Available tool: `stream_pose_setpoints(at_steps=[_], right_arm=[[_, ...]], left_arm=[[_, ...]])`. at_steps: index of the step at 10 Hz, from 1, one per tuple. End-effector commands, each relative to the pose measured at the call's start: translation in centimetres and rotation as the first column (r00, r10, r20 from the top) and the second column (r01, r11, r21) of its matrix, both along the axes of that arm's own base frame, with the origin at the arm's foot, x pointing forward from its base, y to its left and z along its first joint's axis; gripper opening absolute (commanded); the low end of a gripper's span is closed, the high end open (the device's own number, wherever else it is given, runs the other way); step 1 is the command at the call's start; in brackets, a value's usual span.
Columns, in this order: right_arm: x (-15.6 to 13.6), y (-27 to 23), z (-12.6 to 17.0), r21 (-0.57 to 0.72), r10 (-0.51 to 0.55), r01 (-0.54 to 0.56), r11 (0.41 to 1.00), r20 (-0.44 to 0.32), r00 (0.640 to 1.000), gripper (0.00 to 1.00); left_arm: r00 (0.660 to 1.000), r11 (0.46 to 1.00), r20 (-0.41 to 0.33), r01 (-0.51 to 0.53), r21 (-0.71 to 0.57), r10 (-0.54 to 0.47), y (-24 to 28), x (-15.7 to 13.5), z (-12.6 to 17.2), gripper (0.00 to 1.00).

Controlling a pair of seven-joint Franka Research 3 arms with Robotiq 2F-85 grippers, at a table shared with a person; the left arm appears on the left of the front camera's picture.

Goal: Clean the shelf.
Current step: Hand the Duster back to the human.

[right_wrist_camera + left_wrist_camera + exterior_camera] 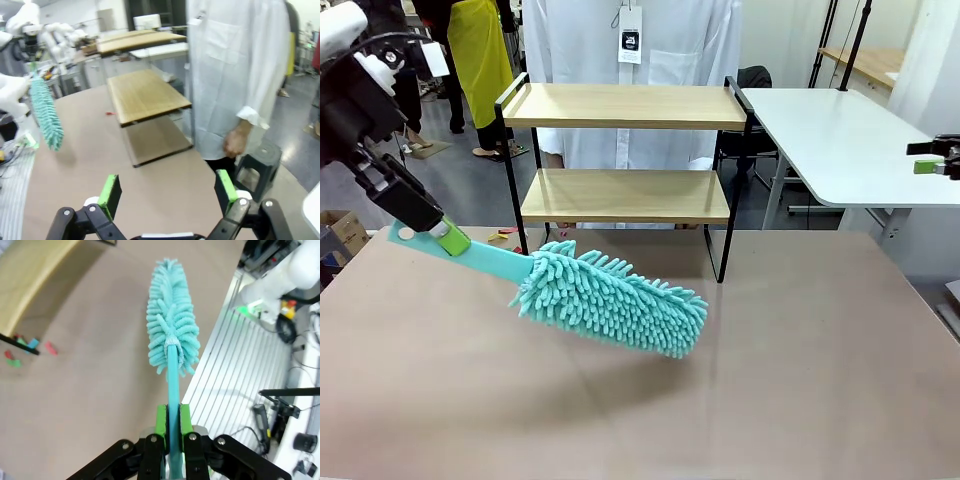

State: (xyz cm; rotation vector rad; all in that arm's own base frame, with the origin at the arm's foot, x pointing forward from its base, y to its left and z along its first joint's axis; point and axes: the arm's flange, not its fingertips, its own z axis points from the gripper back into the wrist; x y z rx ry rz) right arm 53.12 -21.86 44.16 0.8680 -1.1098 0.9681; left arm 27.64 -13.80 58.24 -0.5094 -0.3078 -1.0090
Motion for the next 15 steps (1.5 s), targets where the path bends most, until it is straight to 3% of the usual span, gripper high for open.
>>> stream_pose_setpoints(at_steps=[1,2,4,5,7,9,11,12,15], right_arm=[[-2.0,2.7,2.3,0.063,0.200,-0.196,0.978,-0.051,0.979,1.00],[-3.4,4.0,2.8,0.144,0.314,-0.300,0.943,-0.088,0.945,1.00],[-5.6,6.8,1.9,0.244,0.386,-0.346,0.906,-0.141,0.912,1.00],[-6.7,9.2,0.4,0.258,0.395,-0.352,0.900,-0.139,0.908,1.00],[-8.0,14.3,-4.0,0.252,0.337,-0.299,0.920,-0.123,0.933,1.00],[-7.9,17.2,-8.2,0.242,0.270,-0.239,0.940,-0.105,0.957,1.00],[-7.5,16.7,-7.6,0.227,0.203,-0.184,0.956,-0.062,0.977,1.00],[-8.0,17.3,-9.5,0.254,0.289,-0.246,0.936,-0.149,0.946,1.00],[-7.7,17.4,-9.7,0.247,0.261,-0.224,0.943,-0.128,0.957,1.00]], left_arm=[[0.997,0.992,0.019,0.070,-0.108,-0.069,-0.2,0.5,-1.6,0.13],[0.995,0.985,0.065,0.078,-0.154,-0.069,-0.1,0.5,-2.0,0.13],[0.989,0.975,0.134,0.094,-0.201,-0.068,0.3,1.0,-2.9,0.13],[0.984,0.966,0.165,0.108,-0.235,-0.070,0.3,1.3,-3.5,0.13],[0.969,0.947,0.239,0.131,-0.294,-0.060,0.0,1.5,-4.4,0.13],[0.966,0.936,0.232,0.182,-0.300,-0.114,-0.5,2.1,-5.2,0.13],[0.961,0.913,0.226,0.232,-0.334,-0.162,-0.9,2.7,-5.0,0.13],[0.970,0.949,0.221,0.162,-0.270,-0.103,-0.7,2.0,-4.7,0.13],[0.969,0.948,0.217,0.177,-0.264,-0.120,-0.8,2.2,-5.2,0.13]])
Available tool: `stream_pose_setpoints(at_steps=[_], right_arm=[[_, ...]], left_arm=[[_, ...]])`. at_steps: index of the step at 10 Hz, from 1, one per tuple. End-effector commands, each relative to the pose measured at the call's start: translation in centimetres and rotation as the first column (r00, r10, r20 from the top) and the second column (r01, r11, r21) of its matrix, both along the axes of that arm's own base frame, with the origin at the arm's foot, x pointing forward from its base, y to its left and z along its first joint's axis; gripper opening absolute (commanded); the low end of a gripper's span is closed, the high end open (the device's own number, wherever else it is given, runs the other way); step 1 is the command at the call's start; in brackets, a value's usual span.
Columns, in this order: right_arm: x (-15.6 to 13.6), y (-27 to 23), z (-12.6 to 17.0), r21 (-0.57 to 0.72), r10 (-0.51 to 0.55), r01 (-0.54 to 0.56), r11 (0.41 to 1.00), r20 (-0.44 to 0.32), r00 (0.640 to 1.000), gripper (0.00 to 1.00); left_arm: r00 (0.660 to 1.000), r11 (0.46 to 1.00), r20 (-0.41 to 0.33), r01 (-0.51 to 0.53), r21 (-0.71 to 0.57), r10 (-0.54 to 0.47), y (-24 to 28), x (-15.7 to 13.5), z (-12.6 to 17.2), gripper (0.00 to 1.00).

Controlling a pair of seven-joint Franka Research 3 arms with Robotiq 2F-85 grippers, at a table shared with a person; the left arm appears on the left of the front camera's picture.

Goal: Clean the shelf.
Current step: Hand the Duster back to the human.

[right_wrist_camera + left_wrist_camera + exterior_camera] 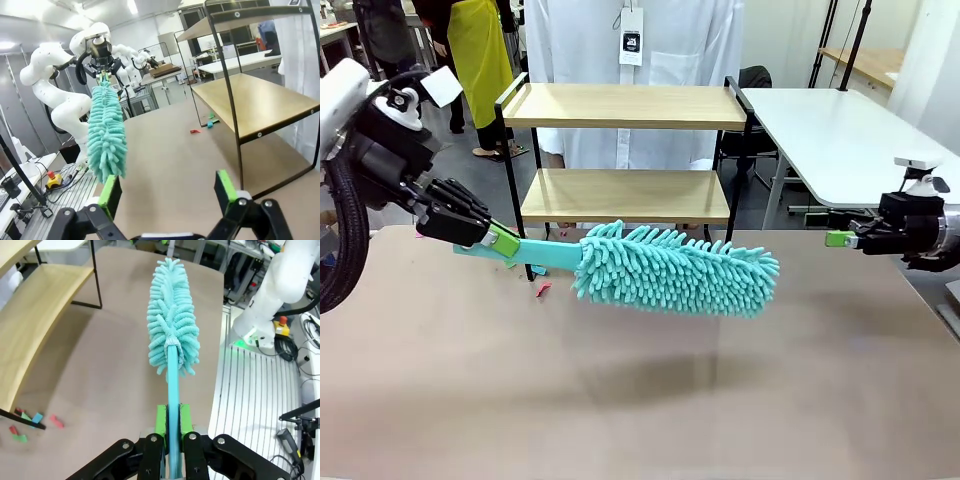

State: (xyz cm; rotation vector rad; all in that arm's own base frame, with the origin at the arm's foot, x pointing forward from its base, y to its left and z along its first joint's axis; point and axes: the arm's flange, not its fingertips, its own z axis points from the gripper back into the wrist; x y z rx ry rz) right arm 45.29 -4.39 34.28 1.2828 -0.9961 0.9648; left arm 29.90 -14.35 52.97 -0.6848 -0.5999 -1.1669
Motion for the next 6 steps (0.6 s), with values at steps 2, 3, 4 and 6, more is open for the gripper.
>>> stream_pose_setpoints(at_steps=[2,3,4,6], right_arm=[[-0.9,2.1,-1.0,-0.026,-0.012,0.015,1.000,0.082,0.997,1.00],[-1.4,3.0,-1.4,-0.065,-0.070,0.078,0.995,0.117,0.991,1.00],[-1.7,4.0,-2.2,-0.082,-0.063,0.073,0.994,0.117,0.991,1.00],[-2.4,5.3,-3.3,-0.031,-0.027,0.031,0.999,0.104,0.994,1.00]], left_arm=[[0.999,0.998,0.052,-0.010,-0.059,0.013,-1.2,0.1,-1.0,0.13],[0.997,0.997,0.070,-0.010,-0.071,0.015,-1.2,0.2,-1.1,0.13],[0.997,0.996,0.071,-0.020,-0.084,0.026,-1.4,0.6,-1.4,0.13],[0.997,0.997,0.071,-0.011,-0.078,0.017,-1.7,1.1,-1.8,0.13]])
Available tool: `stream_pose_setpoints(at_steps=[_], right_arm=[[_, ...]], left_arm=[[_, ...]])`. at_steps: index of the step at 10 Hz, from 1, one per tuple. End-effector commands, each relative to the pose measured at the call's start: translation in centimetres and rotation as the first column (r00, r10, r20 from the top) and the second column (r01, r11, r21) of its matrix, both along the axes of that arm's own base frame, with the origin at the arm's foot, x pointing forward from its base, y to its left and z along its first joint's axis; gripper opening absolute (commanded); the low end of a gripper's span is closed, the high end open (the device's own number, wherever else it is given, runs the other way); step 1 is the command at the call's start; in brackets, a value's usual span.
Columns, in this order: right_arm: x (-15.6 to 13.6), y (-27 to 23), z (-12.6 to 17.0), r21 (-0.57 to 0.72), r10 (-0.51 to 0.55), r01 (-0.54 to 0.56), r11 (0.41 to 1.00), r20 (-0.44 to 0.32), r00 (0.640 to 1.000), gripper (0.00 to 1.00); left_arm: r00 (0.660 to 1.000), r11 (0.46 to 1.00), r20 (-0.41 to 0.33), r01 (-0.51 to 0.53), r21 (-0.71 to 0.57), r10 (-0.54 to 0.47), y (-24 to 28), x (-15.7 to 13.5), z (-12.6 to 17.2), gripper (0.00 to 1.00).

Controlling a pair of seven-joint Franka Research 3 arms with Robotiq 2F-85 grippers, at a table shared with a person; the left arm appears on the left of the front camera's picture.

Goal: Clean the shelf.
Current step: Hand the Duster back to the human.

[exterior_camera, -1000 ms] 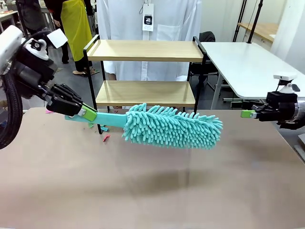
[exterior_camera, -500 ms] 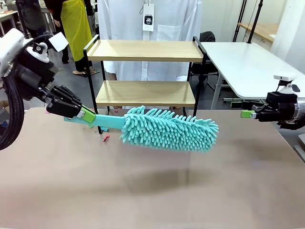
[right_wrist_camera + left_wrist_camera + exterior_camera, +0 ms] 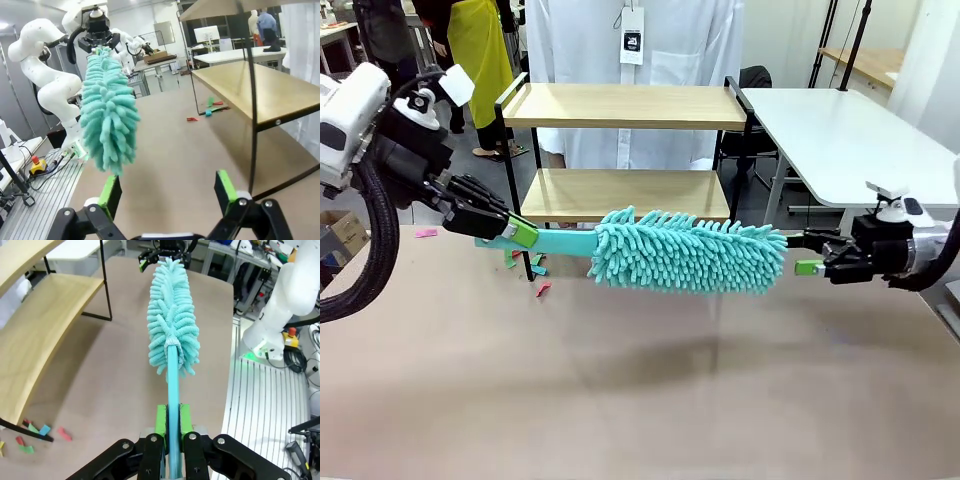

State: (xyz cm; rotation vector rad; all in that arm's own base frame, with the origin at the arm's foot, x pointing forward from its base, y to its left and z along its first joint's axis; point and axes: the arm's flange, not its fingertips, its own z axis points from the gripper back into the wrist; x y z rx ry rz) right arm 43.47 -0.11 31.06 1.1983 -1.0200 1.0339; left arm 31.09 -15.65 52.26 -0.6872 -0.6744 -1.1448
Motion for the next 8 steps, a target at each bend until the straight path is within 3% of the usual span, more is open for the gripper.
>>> stream_pose_setpoints(at_steps=[1,2,5,6,8], right_arm=[[-0.8,1.6,-0.4,0.036,-0.035,0.033,0.999,0.036,0.999,1.00],[-0.9,2.2,-0.5,0.045,-0.066,0.064,0.997,0.043,0.997,1.00],[-1.1,4.1,-0.9,0.099,-0.024,0.021,0.995,0.030,0.999,1.00],[-1.4,4.7,-1.1,0.118,-0.005,0.002,0.993,0.028,1.000,1.00],[-1.8,6.2,-1.4,0.147,0.028,-0.031,0.989,0.022,0.999,1.00]], left_arm=[[1.000,0.999,0.020,0.024,-0.028,-0.023,-0.5,0.3,-1.3,0.13],[1.000,0.999,0.010,0.027,-0.024,-0.026,-0.8,0.6,-1.6,0.13],[0.999,0.998,0.006,-0.031,-0.053,0.032,-0.8,1.3,-2.0,0.13],[1.000,1.000,-0.021,0.006,0.008,-0.006,-0.6,0.8,-1.6,0.13],[1.000,1.000,-0.021,0.006,0.008,-0.006,-0.6,0.8,-1.6,0.13]])
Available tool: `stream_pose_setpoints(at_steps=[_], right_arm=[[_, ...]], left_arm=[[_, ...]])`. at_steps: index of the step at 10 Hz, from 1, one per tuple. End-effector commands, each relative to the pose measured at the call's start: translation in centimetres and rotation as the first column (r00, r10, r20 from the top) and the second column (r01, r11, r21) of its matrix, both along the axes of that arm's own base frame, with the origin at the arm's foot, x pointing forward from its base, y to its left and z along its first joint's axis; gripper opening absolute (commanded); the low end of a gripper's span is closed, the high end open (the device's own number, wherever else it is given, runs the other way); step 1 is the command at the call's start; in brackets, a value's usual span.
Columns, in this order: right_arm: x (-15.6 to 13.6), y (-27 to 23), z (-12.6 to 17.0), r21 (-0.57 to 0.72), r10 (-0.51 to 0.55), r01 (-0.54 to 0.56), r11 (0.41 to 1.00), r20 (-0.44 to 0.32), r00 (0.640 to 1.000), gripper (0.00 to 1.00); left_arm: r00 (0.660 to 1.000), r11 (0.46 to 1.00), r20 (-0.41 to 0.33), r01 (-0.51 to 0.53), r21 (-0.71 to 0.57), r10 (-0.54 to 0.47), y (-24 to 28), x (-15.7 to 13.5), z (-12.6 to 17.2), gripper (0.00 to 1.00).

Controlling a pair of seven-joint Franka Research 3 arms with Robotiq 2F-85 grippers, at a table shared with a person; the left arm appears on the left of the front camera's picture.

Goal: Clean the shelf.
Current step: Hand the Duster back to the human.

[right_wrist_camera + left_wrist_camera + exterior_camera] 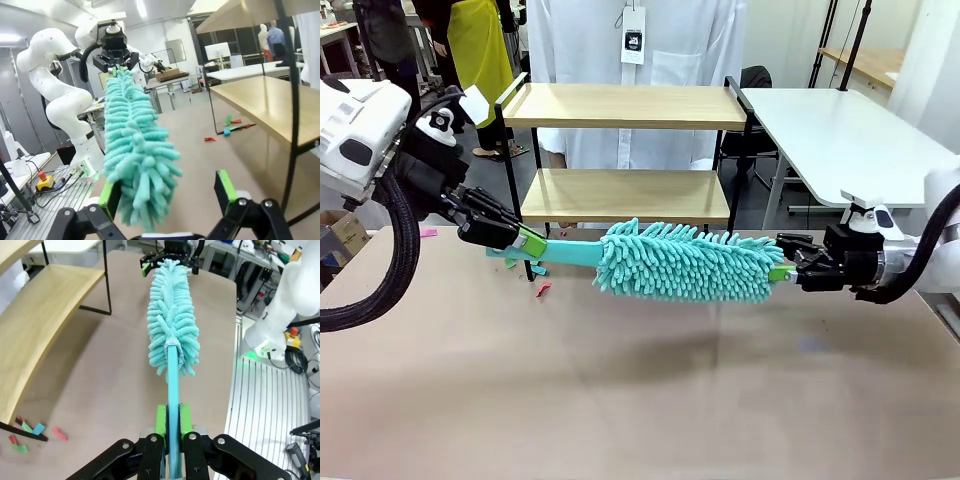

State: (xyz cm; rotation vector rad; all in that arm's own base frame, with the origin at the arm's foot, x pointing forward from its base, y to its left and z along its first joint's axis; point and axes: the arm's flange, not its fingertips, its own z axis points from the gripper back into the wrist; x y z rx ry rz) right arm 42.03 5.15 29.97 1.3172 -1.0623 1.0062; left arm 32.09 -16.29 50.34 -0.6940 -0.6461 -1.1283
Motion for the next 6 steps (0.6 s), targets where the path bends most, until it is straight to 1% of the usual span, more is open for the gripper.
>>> stream_pose_setpoints(at_steps=[1,3,6], right_arm=[[-0.3,1.7,-0.3,0.040,0.001,-0.002,0.999,0.033,0.999,1.00],[-0.4,4.1,-0.5,0.020,0.059,-0.059,0.998,0.029,0.998,1.00],[-0.4,5.4,-1.0,0.007,0.072,-0.072,0.997,0.025,0.997,1.00]], left_arm=[[1.000,1.000,0.009,0.013,0.000,-0.013,0.1,-0.2,0.3,0.13],[1.000,1.000,0.009,0.013,0.000,-0.013,0.1,-0.2,0.3,0.13],[1.000,1.000,0.009,0.013,0.000,-0.013,0.1,-0.2,0.3,0.13]])
